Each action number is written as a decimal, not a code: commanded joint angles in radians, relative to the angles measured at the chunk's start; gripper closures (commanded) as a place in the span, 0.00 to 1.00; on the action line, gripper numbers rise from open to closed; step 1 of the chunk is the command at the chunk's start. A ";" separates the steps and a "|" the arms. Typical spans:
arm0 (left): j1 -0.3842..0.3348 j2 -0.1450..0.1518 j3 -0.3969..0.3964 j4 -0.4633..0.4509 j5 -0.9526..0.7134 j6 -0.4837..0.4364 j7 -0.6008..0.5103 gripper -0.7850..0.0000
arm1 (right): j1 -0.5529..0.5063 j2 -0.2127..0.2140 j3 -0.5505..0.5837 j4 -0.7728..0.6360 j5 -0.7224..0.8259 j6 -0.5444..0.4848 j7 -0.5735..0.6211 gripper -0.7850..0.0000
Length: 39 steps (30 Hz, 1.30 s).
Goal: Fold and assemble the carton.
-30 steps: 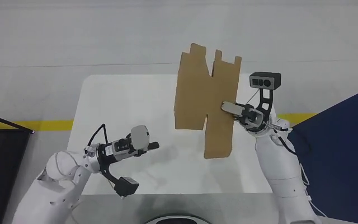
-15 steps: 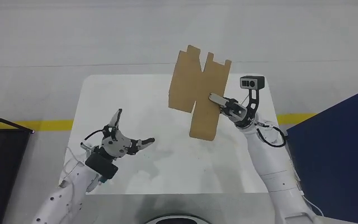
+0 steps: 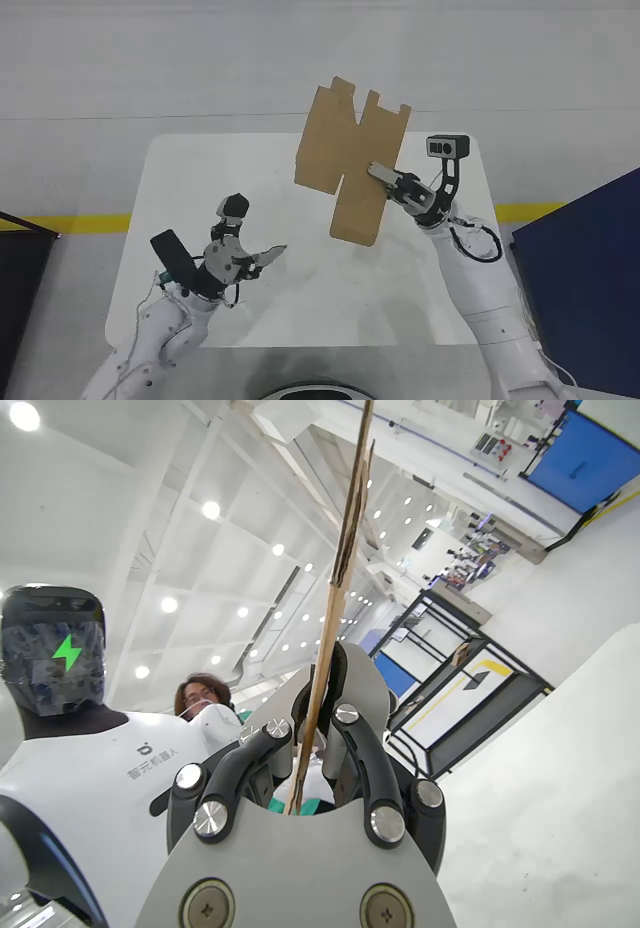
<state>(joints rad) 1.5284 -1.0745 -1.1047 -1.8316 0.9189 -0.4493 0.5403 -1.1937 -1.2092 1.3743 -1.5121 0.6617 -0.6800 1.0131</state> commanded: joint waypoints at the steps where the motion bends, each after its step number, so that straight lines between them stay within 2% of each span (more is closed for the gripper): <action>1: -0.001 -0.005 0.021 -0.004 -0.537 -0.058 -0.118 0.66 | -0.004 0.000 -0.004 -0.008 -0.055 0.009 -0.033 1.00; 2: 0.002 -0.007 0.038 -0.010 -0.655 -0.082 -0.179 0.65 | -0.005 0.000 -0.005 -0.013 -0.080 0.014 -0.050 1.00; 4: -0.008 -0.006 0.046 -0.011 -0.810 -0.108 -0.288 0.53 | -0.010 0.000 -0.010 -0.023 -0.114 0.020 -0.080 1.00; 5: -0.009 -0.007 0.053 -0.012 -0.883 -0.109 -0.334 0.52 | -0.013 -0.001 -0.013 -0.028 -0.125 0.023 -0.092 1.00; 8: -0.025 -0.010 0.064 -0.011 -1.006 -0.121 -0.428 0.54 | -0.017 -0.001 -0.017 -0.037 -0.167 0.031 -0.125 1.00; 10: -0.041 -0.014 0.072 -0.011 -1.024 -0.130 -0.466 0.62 | -0.018 -0.001 -0.024 -0.046 -0.186 0.039 -0.144 1.00; 14: -0.063 -0.026 0.094 -0.011 -1.034 -0.132 -0.481 0.70 | -0.013 -0.002 -0.033 -0.049 -0.227 0.055 -0.172 1.00; 16: -0.077 -0.030 0.103 -0.009 -1.024 -0.122 -0.498 0.69 | -0.012 -0.002 -0.036 -0.051 -0.251 0.058 -0.188 1.00; 20: -0.087 -0.040 0.113 -0.009 -1.042 -0.110 -0.500 0.59 | -0.012 -0.002 -0.043 -0.057 -0.281 0.062 -0.207 1.00; 23: -0.091 -0.047 0.116 -0.010 -1.057 -0.108 -0.499 0.56 | -0.015 -0.001 -0.049 -0.064 -0.306 0.069 -0.218 1.00; 28: -0.096 -0.055 0.111 -0.009 -1.061 -0.109 -0.499 0.60 | -0.020 0.000 -0.060 -0.069 -0.317 0.076 -0.221 1.00; 32: -0.101 -0.063 0.109 -0.004 -1.060 -0.106 -0.496 0.67 | -0.023 0.001 -0.071 -0.075 -0.323 0.082 -0.216 1.00; 39: -0.111 -0.076 0.105 0.011 -1.061 -0.086 -0.489 0.67 | -0.029 0.003 -0.074 -0.088 -0.312 0.078 -0.219 1.00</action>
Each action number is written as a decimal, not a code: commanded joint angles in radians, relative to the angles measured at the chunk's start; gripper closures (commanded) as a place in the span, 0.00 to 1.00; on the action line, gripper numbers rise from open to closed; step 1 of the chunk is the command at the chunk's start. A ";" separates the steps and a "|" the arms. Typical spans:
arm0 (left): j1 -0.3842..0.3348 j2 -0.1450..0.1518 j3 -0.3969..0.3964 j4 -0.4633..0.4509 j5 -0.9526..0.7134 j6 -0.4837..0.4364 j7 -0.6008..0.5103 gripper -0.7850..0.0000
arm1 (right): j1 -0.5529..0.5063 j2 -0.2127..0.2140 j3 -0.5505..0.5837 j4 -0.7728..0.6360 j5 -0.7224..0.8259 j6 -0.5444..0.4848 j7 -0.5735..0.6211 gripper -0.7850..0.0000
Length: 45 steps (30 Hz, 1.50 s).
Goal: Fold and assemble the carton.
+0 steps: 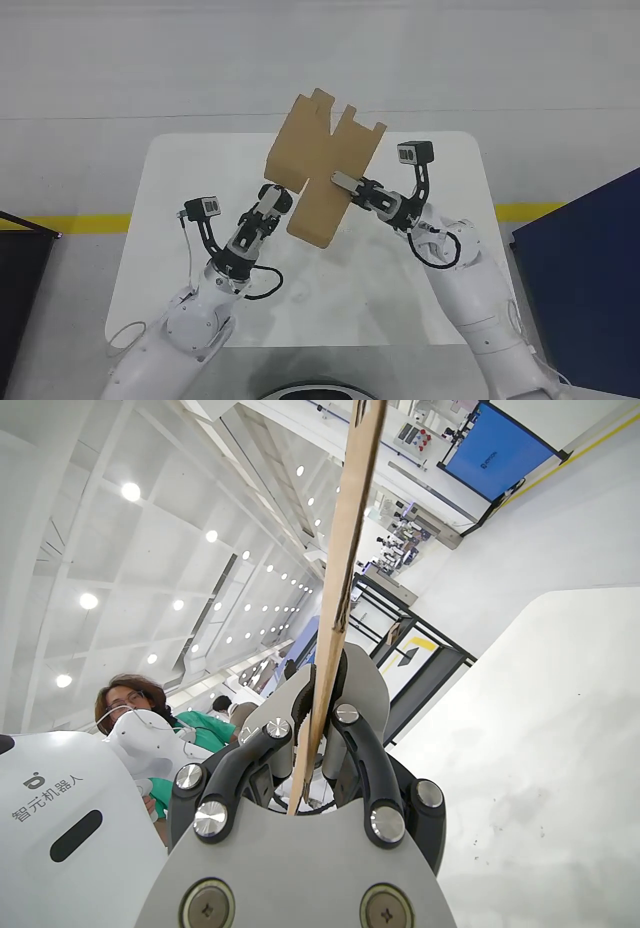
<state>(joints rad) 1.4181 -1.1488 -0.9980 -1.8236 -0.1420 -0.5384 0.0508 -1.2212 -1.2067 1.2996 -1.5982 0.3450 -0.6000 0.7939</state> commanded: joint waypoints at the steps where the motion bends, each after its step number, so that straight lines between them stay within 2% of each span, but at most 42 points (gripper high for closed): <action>1: -0.001 -0.003 -0.005 0.005 0.000 0.006 0.001 0.67 | -0.003 0.001 0.002 -0.004 0.006 -0.005 0.000 1.00; 4: 0.000 -0.006 -0.015 0.012 -0.001 0.009 -0.003 0.64 | -0.007 0.003 0.006 -0.010 0.009 -0.006 -0.002 1.00; 6: 0.002 -0.008 -0.022 0.015 -0.003 0.004 -0.008 0.52 | -0.010 0.004 0.006 -0.016 0.011 -0.005 0.000 1.00; 7: 0.004 -0.008 -0.025 0.016 -0.004 0.000 -0.013 0.39 | -0.011 0.004 0.005 -0.019 0.012 -0.004 0.003 1.00; 8: 0.005 -0.009 -0.028 0.017 -0.007 -0.001 -0.018 0.34 | -0.012 0.004 0.003 -0.021 0.011 0.000 0.005 1.00; 9: 0.006 -0.010 -0.031 0.017 -0.009 -0.003 -0.023 0.35 | -0.011 0.005 0.000 -0.023 0.007 0.005 0.007 1.00; 11: 0.006 -0.012 -0.036 0.016 -0.013 -0.006 -0.030 0.50 | -0.009 0.005 -0.008 -0.025 -0.004 0.016 0.007 1.00; 15: 0.004 -0.017 -0.042 0.009 -0.015 -0.006 -0.037 0.62 | -0.003 0.004 -0.023 -0.025 -0.024 0.027 -0.008 1.00; 17: 0.002 -0.020 -0.043 0.005 -0.013 -0.004 -0.040 0.75 | -0.001 0.003 -0.027 -0.023 -0.028 0.027 -0.012 1.00; 19: 0.003 -0.022 -0.044 0.003 -0.009 -0.004 -0.042 0.84 | -0.001 0.004 -0.029 -0.021 -0.032 0.028 -0.017 1.00; 21: 0.003 -0.025 -0.045 0.003 -0.006 -0.004 -0.043 0.98 | -0.003 0.004 -0.030 -0.022 -0.038 0.027 -0.020 1.00; 34: 0.017 -0.041 -0.056 -0.002 0.036 0.013 -0.023 1.00 | -0.030 0.010 -0.029 -0.037 -0.079 0.006 -0.030 1.00; 35: 0.018 -0.042 -0.059 -0.004 0.046 0.007 -0.016 1.00 | -0.031 0.010 -0.030 -0.038 -0.076 0.006 -0.030 0.71; 36: 0.019 -0.043 -0.065 -0.005 0.059 0.004 -0.005 1.00 | -0.032 0.011 -0.032 -0.037 -0.068 0.006 -0.030 0.00; 42: 0.029 -0.044 -0.135 -0.026 0.189 -0.028 0.061 1.00 | -0.039 0.014 -0.021 -0.027 -0.028 -0.016 -0.018 0.00; 45: 0.028 -0.036 -0.198 -0.032 0.404 -0.025 0.055 1.00 | -0.048 0.017 -0.002 -0.027 -0.025 -0.024 -0.031 0.00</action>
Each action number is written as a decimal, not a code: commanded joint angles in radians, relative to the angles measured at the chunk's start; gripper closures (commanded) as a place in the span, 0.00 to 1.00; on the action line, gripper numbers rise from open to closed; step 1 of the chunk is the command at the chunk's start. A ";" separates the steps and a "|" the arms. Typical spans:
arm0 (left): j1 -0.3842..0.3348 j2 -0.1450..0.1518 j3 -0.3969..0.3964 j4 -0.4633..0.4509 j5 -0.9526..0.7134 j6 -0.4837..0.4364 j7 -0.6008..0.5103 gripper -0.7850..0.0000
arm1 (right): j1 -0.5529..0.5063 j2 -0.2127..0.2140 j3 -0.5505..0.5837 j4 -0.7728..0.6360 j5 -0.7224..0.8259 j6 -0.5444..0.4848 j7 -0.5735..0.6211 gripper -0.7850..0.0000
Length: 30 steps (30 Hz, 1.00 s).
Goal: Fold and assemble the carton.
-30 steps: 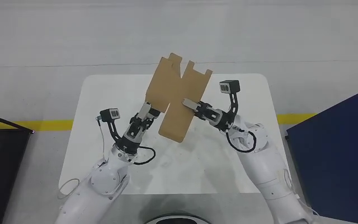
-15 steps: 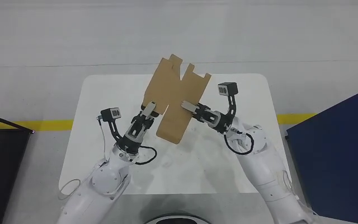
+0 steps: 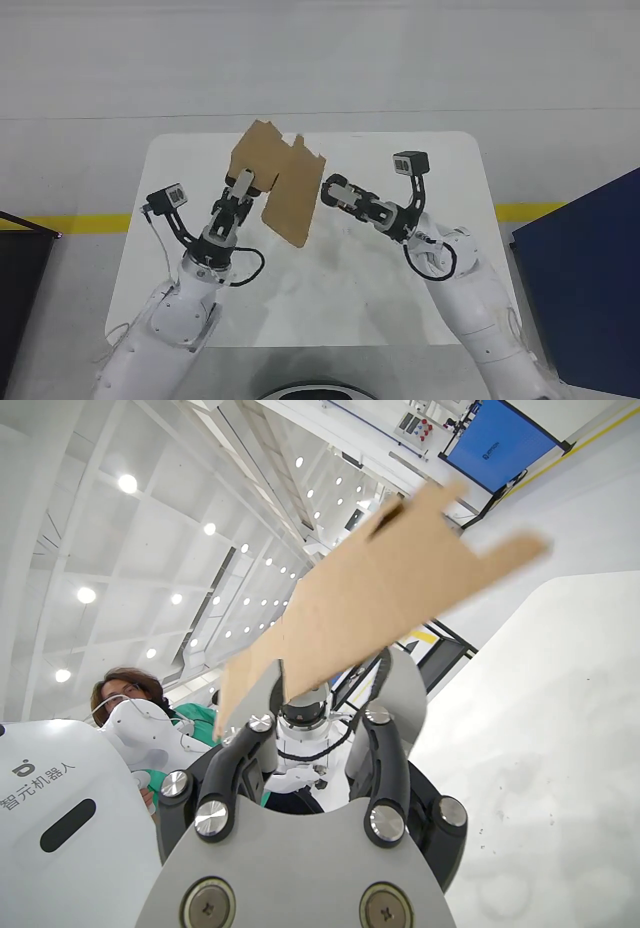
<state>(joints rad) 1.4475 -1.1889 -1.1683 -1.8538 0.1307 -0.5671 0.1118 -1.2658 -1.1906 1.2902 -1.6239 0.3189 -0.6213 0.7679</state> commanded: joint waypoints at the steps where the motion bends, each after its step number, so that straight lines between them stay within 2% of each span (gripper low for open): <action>1: 0.006 0.006 -0.045 -0.005 0.202 0.007 0.003 1.00 | -0.010 0.003 0.017 -0.002 0.007 -0.007 -0.009 0.00; 5: 0.020 0.017 -0.122 -0.018 0.533 0.031 0.031 1.00 | -0.040 0.010 0.060 -0.014 0.031 -0.023 -0.014 0.00; 8: 0.032 0.022 -0.155 -0.035 0.680 0.031 0.045 1.00 | -0.057 0.015 0.085 -0.028 0.039 -0.024 -0.012 0.00; 10: 0.044 0.024 -0.167 -0.044 0.716 0.021 0.057 1.00 | -0.066 0.017 0.096 -0.037 0.041 -0.024 -0.013 0.00; 15: 0.036 0.042 -0.219 -0.082 1.047 -0.006 -0.010 1.00 | -0.066 0.019 0.101 -0.052 0.027 -0.009 -0.024 0.00; 17: 0.037 0.046 -0.224 -0.090 1.113 -0.028 -0.022 1.00 | -0.059 0.019 0.098 -0.055 0.011 0.004 -0.034 0.00; 19: 0.040 0.048 -0.222 -0.090 1.110 -0.055 -0.022 1.00 | -0.052 0.018 0.088 -0.061 -0.005 0.017 -0.043 0.00; 23: 0.024 0.059 -0.227 -0.104 1.175 -0.172 -0.073 1.00 | -0.028 0.017 0.061 -0.060 -0.055 0.053 -0.050 0.00; 25: 0.018 0.064 -0.239 -0.112 1.217 -0.202 -0.071 1.00 | -0.014 0.015 0.046 -0.056 -0.083 0.076 -0.063 0.00; 28: 0.008 0.075 -0.262 -0.150 1.389 -0.214 -0.052 1.00 | 0.002 0.013 0.019 -0.045 -0.099 0.133 -0.063 0.00; 30: 0.006 0.082 -0.271 -0.170 1.503 -0.209 -0.002 1.00 | 0.019 0.013 0.007 -0.039 -0.109 0.196 -0.041 0.00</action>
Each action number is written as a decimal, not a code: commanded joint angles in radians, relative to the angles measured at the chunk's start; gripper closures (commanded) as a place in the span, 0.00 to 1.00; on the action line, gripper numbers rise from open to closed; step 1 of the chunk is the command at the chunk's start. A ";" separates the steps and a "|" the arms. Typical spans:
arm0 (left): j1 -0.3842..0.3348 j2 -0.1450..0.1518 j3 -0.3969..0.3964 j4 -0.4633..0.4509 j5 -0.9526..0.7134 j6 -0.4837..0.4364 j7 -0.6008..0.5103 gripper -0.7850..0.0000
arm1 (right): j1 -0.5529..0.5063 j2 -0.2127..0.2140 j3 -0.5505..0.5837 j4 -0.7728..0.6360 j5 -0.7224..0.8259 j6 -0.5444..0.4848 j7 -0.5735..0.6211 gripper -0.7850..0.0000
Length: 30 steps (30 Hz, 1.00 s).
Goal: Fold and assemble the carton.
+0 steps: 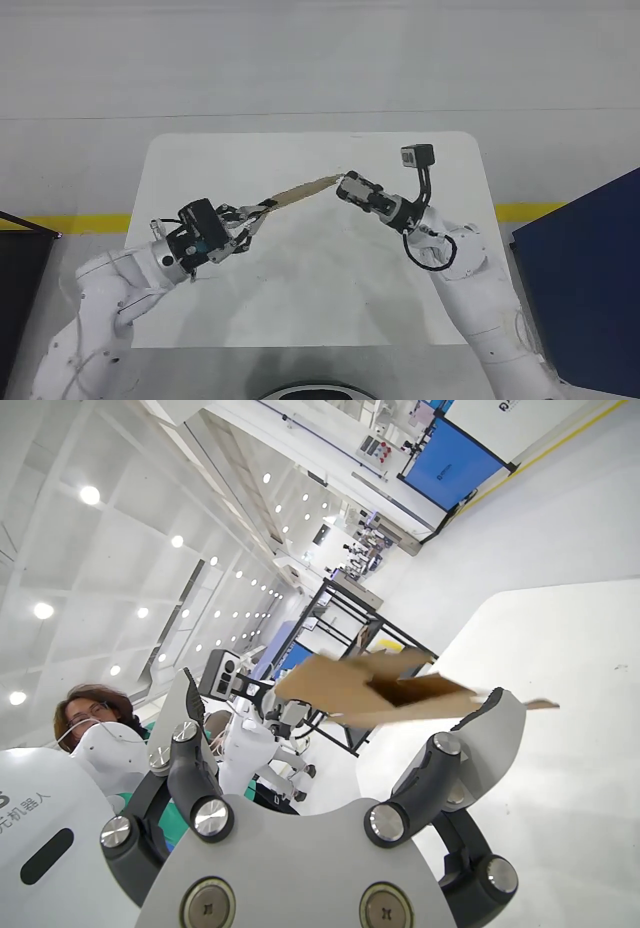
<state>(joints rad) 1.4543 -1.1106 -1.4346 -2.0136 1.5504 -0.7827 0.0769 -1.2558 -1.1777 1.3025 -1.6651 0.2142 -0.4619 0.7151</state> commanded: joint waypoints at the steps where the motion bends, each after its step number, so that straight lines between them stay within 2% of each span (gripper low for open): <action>1: -0.004 0.007 -0.009 -0.018 0.141 0.022 0.065 1.00 | 0.015 0.000 -0.014 0.002 0.005 0.060 0.023 0.00; 4: -0.004 0.014 -0.012 -0.020 0.260 0.080 0.198 1.00 | 0.033 -0.002 -0.031 0.014 0.074 0.091 0.069 0.00; 7: -0.014 0.023 -0.010 -0.016 0.406 0.162 0.344 1.00 | 0.053 -0.005 -0.042 0.045 0.211 0.104 0.134 0.00; 12: -0.034 0.047 0.006 0.020 0.690 0.272 0.620 1.00 | 0.106 -0.008 -0.053 0.133 0.441 0.152 0.315 0.00; 15: -0.044 0.060 0.007 0.047 0.810 0.317 0.724 1.00 | 0.136 -0.010 -0.050 0.188 0.558 0.171 0.429 0.00; 17: -0.050 0.066 0.007 0.060 0.845 0.352 0.783 1.00 | 0.158 -0.009 -0.048 0.221 0.574 0.191 0.470 0.02; 18: -0.051 0.068 0.007 0.068 0.852 0.371 0.809 1.00 | 0.168 -0.008 -0.050 0.236 0.571 0.201 0.478 0.14; 19: -0.052 0.070 0.007 0.070 0.865 0.391 0.827 1.00 | 0.178 -0.008 -0.053 0.246 0.562 0.209 0.482 0.14; 20: -0.053 0.072 0.007 0.069 0.873 0.413 0.849 1.00 | 0.186 -0.009 -0.058 0.253 0.559 0.216 0.489 0.26; 21: -0.053 0.073 0.006 0.072 0.868 0.434 0.865 1.00 | 0.194 -0.010 -0.065 0.260 0.560 0.224 0.500 0.33; 22: -0.055 0.074 0.004 0.073 0.867 0.453 0.877 1.00 | 0.203 -0.011 -0.072 0.269 0.562 0.231 0.514 0.49; 25: -0.057 0.078 0.001 0.079 0.862 0.483 0.901 1.00 | 0.231 -0.014 -0.093 0.297 0.547 0.241 0.534 0.56; 30: -0.064 0.083 -0.002 0.086 0.866 0.491 0.909 1.00 | 0.258 -0.020 -0.118 0.310 0.559 0.227 0.568 0.78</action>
<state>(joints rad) 1.3906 -1.0282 -1.4372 -1.9289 2.4170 -0.2930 0.9846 -1.0006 -1.1969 1.1861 -1.3558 0.7656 -0.2309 1.2785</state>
